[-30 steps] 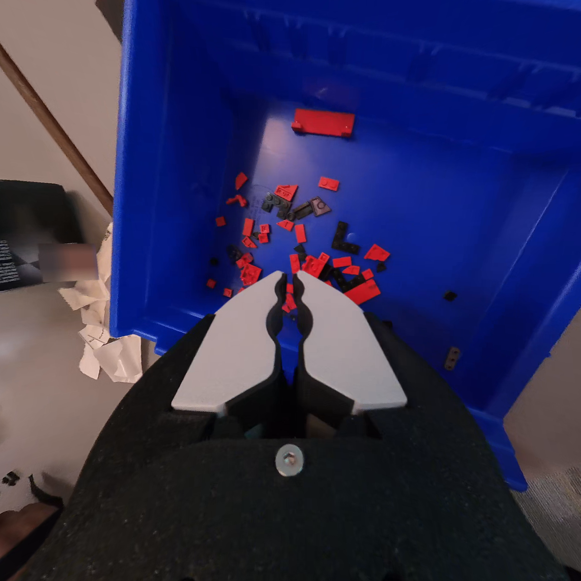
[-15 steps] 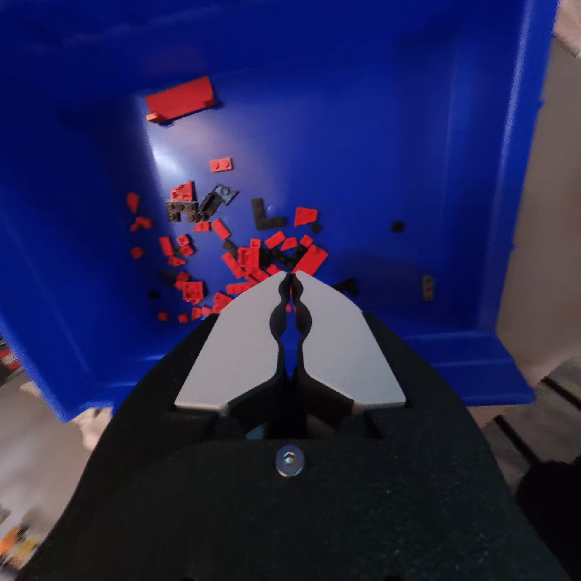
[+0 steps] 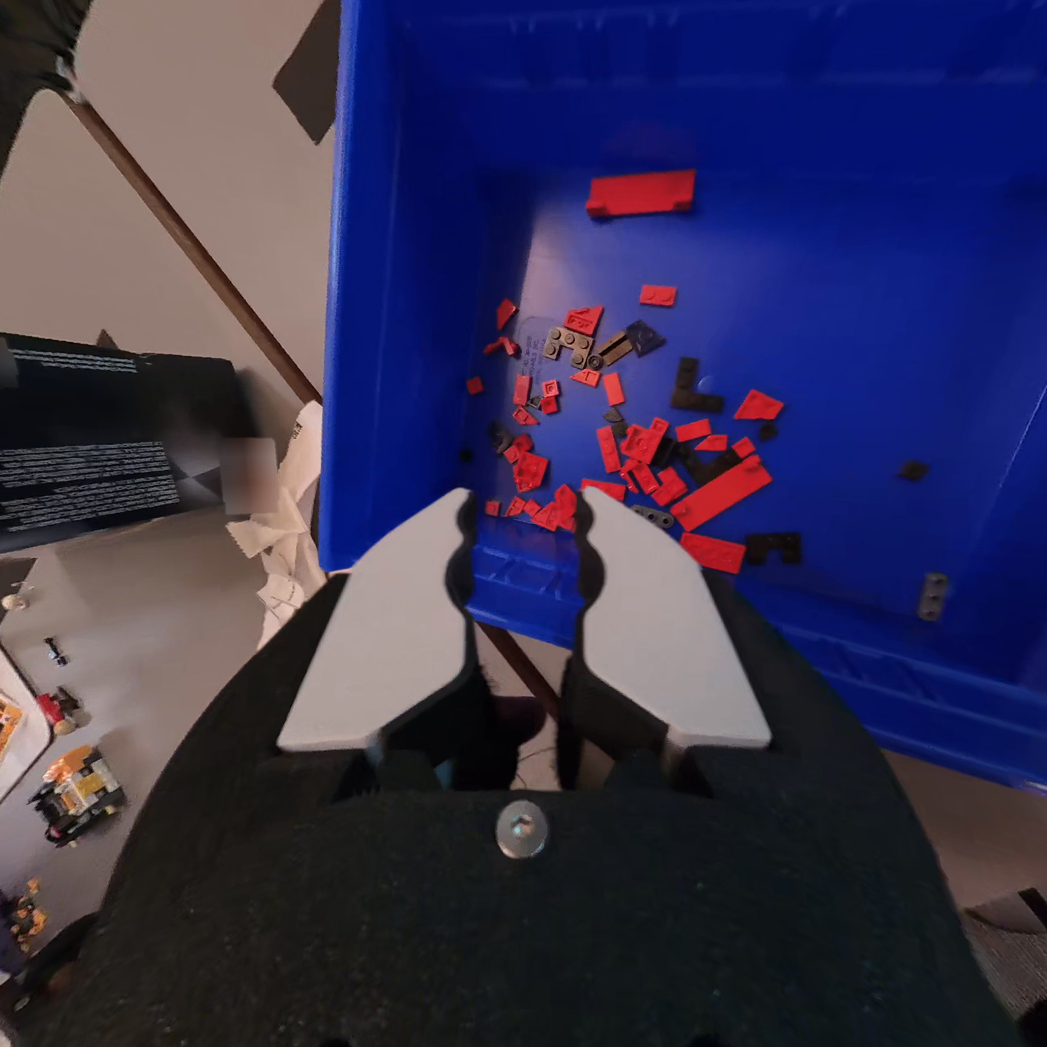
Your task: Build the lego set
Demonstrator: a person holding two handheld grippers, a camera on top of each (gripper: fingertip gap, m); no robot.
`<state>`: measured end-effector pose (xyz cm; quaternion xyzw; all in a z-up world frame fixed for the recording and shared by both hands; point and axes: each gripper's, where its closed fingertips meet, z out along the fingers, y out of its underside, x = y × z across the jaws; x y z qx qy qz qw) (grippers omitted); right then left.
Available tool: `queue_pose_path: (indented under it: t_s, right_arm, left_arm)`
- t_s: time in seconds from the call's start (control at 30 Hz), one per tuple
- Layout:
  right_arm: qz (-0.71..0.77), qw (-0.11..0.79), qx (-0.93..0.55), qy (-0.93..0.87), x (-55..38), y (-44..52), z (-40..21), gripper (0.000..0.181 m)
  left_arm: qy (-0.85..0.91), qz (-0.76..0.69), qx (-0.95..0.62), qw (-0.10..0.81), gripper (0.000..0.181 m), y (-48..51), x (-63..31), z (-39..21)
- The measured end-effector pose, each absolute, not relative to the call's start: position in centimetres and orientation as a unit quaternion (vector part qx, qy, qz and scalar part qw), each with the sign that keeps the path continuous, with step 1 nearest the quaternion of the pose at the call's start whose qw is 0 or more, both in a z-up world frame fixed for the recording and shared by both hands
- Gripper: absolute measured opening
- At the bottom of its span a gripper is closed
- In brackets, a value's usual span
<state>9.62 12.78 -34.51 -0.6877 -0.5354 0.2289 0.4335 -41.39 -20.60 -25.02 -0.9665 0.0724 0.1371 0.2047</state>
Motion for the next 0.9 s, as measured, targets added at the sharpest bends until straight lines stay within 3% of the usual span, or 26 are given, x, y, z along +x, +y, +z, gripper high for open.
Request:
queue_pose_path:
  t_s: [0.1,0.13,0.17,0.2,0.27,0.3,0.4,0.47,0.53,0.57,0.7,0.9]
  right_arm:
    - [0.229,0.433,-0.687,-0.537,9.6,12.7,-34.5,0.032]
    - [0.228,0.433,-0.687,-0.537,9.6,12.7,-34.5,0.031]
    - [0.228,0.433,-0.687,-0.538,9.6,12.7,-34.6,0.031]
    - [0.227,0.433,-0.687,-0.539,9.6,12.7,-34.6,0.031]
    - [0.223,0.432,-0.687,-0.540,9.6,12.8,-34.6,0.031]
    - [0.222,0.432,-0.687,-0.540,9.7,12.8,-34.7,0.031]
    - [0.221,0.432,-0.687,-0.541,9.7,12.8,-34.7,0.031]
    - [0.220,0.431,-0.687,-0.542,9.7,12.8,-34.7,0.031]
    - [0.219,0.430,-0.687,-0.543,9.6,12.8,-34.8,0.031]
    - [0.219,0.430,-0.687,-0.543,9.6,12.8,-34.8,0.031]
    - [0.218,0.431,-0.686,-0.544,9.7,12.7,-34.8,0.031]
    - [0.219,0.430,-0.685,-0.546,9.6,12.7,-34.8,0.031]
  left_arm:
    - [0.063,0.125,-0.972,0.187,0.053,-20.5,-41.4,-26.0]
    - [0.066,0.123,-0.973,0.182,0.046,-20.4,-41.4,-26.3]
    - [0.075,0.119,-0.974,0.180,0.015,-20.3,-41.2,-26.5]
    - [0.086,0.110,-0.973,0.184,0.000,-20.1,-40.9,-26.6]
    - [0.094,0.085,-0.973,0.195,0.000,-19.5,-40.1,-26.7]
    - [0.097,0.079,-0.972,0.197,0.002,-19.2,-39.9,-26.7]
    - [0.101,0.110,-0.972,0.180,0.032,-19.0,-40.7,-27.1]
    - [0.106,0.123,-0.975,0.151,0.036,-19.3,-41.3,-27.7]
    - [0.124,0.136,-0.976,0.112,0.024,-19.6,-41.9,-28.5]
    - [0.146,0.140,-0.975,0.089,0.000,-19.7,-42.2,-28.8]
    - [0.209,0.127,-0.969,0.029,0.000,-19.3,-42.8,-30.0]
    - [0.214,0.149,-0.965,-0.022,0.034,-17.5,-45.0,-31.8]
